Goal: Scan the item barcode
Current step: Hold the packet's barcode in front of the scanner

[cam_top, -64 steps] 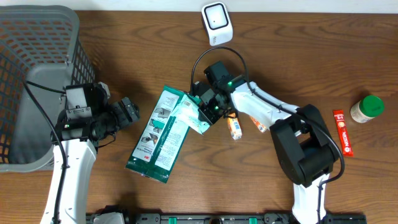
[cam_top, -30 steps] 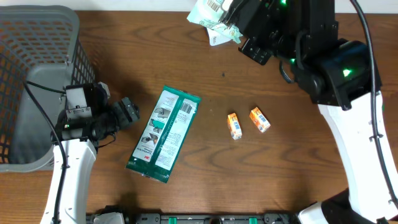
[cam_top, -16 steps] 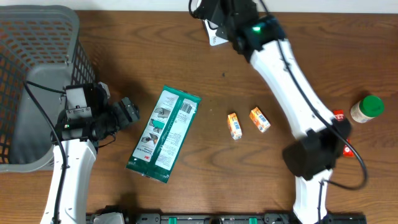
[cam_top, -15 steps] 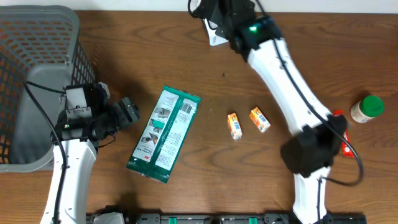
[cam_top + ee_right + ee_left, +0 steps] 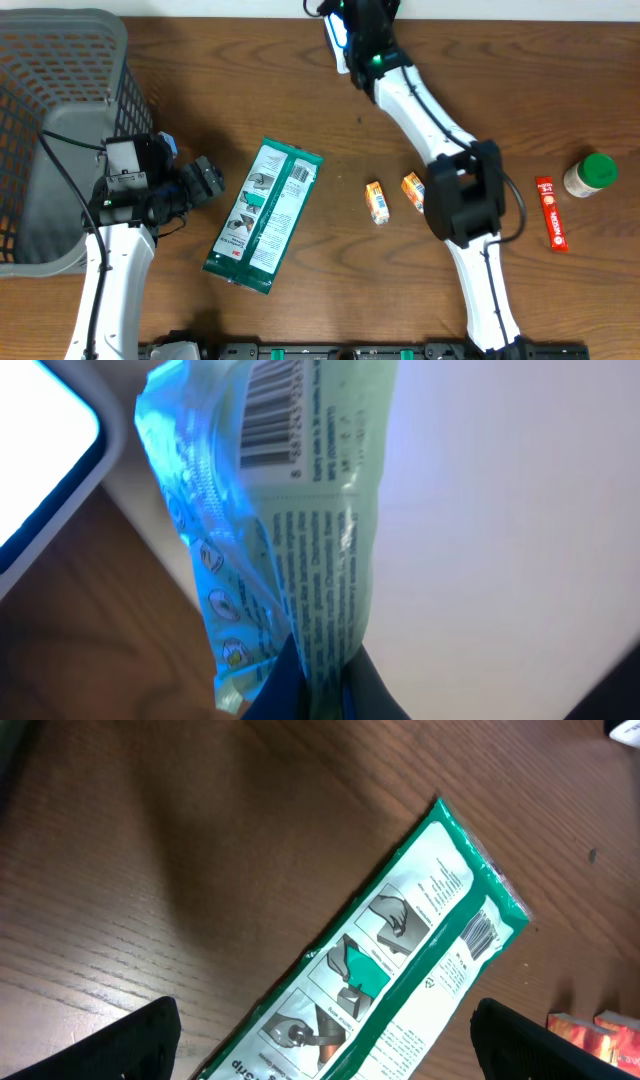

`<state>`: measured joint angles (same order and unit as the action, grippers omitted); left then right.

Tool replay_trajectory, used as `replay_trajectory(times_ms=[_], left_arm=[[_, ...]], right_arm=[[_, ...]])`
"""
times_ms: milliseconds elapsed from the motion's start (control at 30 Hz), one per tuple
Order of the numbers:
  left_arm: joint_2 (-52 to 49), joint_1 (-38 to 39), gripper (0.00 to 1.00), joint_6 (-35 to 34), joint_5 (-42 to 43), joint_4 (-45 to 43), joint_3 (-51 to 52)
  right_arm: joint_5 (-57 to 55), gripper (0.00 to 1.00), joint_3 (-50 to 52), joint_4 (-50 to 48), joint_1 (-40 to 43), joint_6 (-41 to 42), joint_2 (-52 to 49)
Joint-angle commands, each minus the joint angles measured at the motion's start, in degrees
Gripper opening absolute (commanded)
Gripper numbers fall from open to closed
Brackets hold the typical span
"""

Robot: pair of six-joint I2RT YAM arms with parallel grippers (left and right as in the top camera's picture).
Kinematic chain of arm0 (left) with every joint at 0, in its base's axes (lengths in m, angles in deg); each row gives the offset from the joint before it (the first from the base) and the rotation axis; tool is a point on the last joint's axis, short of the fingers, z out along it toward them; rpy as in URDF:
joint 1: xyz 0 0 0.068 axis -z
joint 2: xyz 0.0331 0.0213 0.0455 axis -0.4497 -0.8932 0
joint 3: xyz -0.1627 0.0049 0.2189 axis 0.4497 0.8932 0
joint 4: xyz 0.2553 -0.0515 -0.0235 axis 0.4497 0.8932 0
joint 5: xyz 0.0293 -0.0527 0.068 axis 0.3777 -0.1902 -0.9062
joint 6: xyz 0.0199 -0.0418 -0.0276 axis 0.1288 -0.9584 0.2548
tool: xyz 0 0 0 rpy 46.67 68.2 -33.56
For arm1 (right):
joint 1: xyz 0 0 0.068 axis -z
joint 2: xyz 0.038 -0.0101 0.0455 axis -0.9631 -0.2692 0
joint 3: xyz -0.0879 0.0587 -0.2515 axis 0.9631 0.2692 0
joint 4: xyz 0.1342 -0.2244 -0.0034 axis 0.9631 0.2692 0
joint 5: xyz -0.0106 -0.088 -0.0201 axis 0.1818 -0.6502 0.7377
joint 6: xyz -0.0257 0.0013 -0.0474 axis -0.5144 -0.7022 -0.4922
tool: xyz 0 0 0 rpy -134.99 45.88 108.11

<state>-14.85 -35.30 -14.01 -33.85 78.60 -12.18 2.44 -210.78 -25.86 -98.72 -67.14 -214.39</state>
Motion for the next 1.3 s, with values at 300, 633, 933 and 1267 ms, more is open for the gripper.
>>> replay_trajectory(times_ms=[300, 633, 933, 1267], left_arm=[[-0.2, -0.5, 0.93, -0.7, -0.8, 0.2, -0.3], [-0.2, -0.5, 0.93, -0.7, -0.8, 0.2, -0.3], [-0.2, -0.5, 0.93, -0.7, -0.8, 0.2, -0.3], [-0.2, -0.5, 0.93, -0.7, -0.8, 0.2, -0.3]], right_arm=[[-11.9, 0.01, -0.5, -2.9, -3.6, -18.6, -9.0], [-15.8, 0.01, -0.5, 1.2, -8.0, -18.4, -9.0], [-15.8, 0.03, -0.5, 14.7, -8.5, -14.5, -9.0], [-18.2, 0.01, -0.5, 10.8, -8.3, -19.3, -9.0]])
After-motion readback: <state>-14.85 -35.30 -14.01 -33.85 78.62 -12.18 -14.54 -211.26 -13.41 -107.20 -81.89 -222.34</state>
